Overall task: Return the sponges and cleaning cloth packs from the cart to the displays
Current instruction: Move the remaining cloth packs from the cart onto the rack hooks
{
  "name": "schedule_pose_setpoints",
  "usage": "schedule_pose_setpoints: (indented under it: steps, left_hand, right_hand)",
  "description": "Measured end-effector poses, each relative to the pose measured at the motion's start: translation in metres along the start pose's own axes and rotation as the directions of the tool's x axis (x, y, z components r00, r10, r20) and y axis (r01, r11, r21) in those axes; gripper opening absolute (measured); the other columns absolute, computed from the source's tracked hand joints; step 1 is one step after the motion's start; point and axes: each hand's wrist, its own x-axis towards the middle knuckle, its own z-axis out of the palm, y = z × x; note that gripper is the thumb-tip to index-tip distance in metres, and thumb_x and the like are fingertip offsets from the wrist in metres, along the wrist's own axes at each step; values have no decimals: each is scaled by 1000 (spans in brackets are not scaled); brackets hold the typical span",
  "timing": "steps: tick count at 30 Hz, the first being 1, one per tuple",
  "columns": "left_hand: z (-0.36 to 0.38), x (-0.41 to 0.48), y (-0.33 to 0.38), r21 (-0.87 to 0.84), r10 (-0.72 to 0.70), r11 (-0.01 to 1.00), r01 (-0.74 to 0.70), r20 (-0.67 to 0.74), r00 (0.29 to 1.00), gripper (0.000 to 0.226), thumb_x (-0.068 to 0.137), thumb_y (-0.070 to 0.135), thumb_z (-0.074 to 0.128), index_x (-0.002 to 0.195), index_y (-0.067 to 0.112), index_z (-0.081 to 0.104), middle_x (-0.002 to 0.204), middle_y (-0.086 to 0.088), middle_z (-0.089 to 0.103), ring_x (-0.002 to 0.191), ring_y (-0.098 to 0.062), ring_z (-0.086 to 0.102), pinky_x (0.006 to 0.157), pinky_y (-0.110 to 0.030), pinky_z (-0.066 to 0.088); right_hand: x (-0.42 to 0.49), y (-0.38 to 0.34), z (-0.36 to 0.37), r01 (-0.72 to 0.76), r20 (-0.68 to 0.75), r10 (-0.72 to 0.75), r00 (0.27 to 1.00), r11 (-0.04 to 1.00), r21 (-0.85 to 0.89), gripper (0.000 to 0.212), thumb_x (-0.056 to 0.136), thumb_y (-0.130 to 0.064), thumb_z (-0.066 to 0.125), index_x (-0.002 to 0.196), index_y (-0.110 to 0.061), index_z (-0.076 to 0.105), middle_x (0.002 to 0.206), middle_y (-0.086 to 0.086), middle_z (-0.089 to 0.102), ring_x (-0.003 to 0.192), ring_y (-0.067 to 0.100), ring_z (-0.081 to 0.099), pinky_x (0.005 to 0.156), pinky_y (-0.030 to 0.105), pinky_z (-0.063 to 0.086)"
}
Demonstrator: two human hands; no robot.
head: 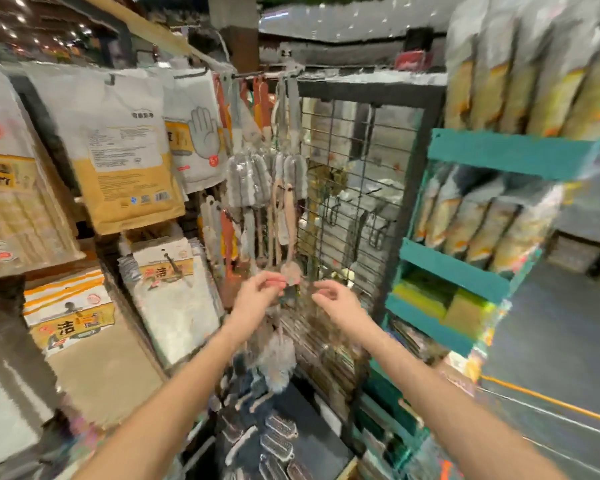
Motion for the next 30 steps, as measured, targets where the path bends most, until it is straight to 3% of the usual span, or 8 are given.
schedule_pose_setpoints:
  steps: [3,7,10,15,21,24,27,30]
  left_hand:
    - [60,-24,15,-82,24,997,-10,163,986,17,93,-1,52,98,9,64,91,-3,67,79,-13,64,67,-15,48]
    - [147,-58,36,-115,37,993,9,390,920,20,94,-3,47,97,10,62,87,-5,67,76,-13,64,68,-17,50]
    - [210,-87,57,-117,79,993,-22,510,856,17,95,-1,48,98,9,62,85,-5,68,76,-15,64,72,-25,50]
    - [329,-142,88,-150,102,989,-9,625,774,15,94,-5,48,100,4,58,82,-6,62,55,5,62,58,-14,48]
    - [472,-210,103,-159,83,986,43,707,703,18,94,-7,46,95,8,56,70,3,65,50,6,60,52,-10,45]
    - [527,-240,102,-146,76,988,55,758,648,23,94,-6,46,89,14,57,78,-3,63,53,6,61,54,-12,43]
    - [565,-257,96,-99,38,993,69,800,599,24,94,-4,48,89,18,58,80,-2,63,60,0,61,58,-16,43]
    - [603,-259,87,-47,-12,995,85,814,580,25,92,-4,51,87,19,59,78,-2,62,61,-2,58,59,-18,42]
  right_hand:
    - [-48,38,-47,-52,-140,52,989,999,5,26,91,-26,57,116,-21,57,103,-1,64,93,14,59,72,20,44]
    - [-127,83,-113,-122,-279,124,952,992,27,24,91,-25,57,115,-24,57,97,-4,65,74,7,57,68,23,42]
    - [-178,113,-155,-182,-353,190,916,982,58,28,91,-18,58,119,-15,58,94,2,64,74,9,56,68,21,43]
    - [-269,181,-227,-317,-456,324,829,944,93,28,91,-11,58,118,-1,59,86,5,60,64,4,51,51,8,37]
    - [-373,246,-315,-432,-520,408,751,898,80,32,92,-9,57,122,0,55,96,9,60,74,8,53,55,5,38]
    - [-406,273,-347,-467,-542,444,713,878,106,29,91,-11,57,119,-6,58,92,3,61,72,6,54,53,4,37]
    - [-424,298,-365,-459,-536,477,696,870,179,29,90,-12,61,117,-4,58,78,-8,59,60,-4,50,56,12,39]
    - [-430,329,-383,-492,-539,526,658,842,220,26,89,-12,61,114,-6,59,82,-8,60,68,-3,55,66,16,42]
